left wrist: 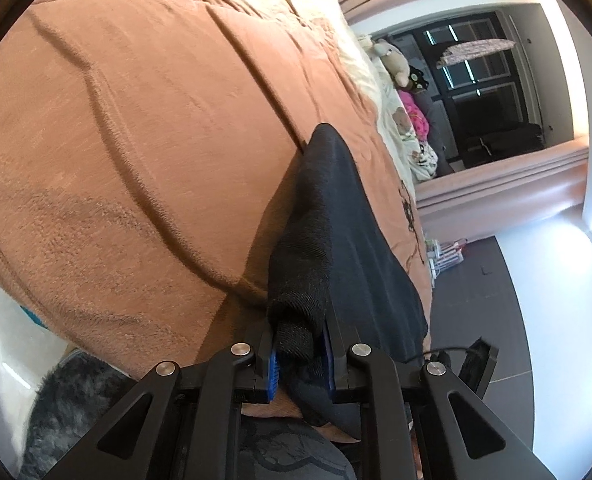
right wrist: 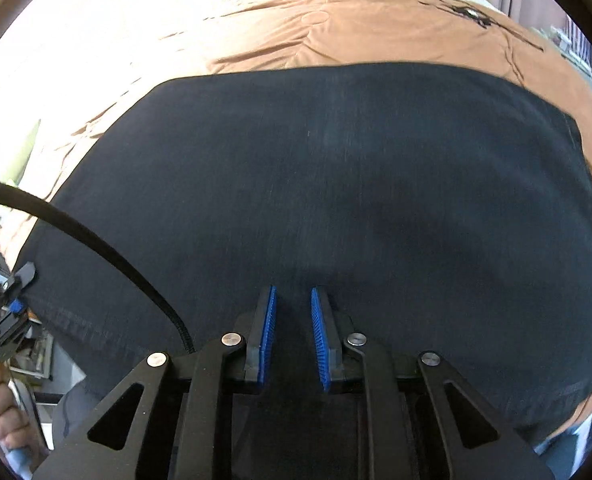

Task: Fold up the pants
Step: 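Press the open right tool on the jeans while the left tool holds the edge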

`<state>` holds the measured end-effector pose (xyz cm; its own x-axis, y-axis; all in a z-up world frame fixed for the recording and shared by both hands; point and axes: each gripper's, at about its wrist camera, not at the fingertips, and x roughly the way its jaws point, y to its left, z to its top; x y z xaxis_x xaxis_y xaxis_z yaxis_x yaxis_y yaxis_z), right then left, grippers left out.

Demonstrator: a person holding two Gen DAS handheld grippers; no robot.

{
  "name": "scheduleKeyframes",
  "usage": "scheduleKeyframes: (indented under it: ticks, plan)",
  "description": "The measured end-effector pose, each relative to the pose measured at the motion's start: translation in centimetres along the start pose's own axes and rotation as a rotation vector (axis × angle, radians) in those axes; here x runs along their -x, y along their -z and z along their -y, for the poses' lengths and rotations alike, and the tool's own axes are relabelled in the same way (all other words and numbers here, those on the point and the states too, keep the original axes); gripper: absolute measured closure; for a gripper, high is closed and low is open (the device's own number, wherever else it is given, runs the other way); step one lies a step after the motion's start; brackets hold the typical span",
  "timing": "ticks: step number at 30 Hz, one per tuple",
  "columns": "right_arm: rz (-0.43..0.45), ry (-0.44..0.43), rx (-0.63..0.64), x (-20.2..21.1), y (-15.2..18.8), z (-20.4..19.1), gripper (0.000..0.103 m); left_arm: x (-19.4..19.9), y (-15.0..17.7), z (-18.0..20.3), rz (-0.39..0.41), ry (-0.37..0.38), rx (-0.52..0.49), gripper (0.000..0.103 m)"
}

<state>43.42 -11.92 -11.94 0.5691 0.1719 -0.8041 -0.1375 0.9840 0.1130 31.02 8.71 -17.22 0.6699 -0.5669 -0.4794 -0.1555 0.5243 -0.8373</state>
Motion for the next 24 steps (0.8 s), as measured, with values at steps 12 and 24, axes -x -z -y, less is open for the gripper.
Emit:
scheduleKeyframes:
  ticks: [12, 24]
  plan:
    - [0.030, 0.075, 0.029, -3.2, -4.2, -0.9, 0.087, -0.5, 0.0, 0.1, -0.004, -0.054, 0.017, 0.085]
    - [0.030, 0.084, 0.028, -3.8, -6.1, -0.4, 0.090, -1.3, 0.6, -0.3, 0.006, -0.118, 0.074, 0.085]
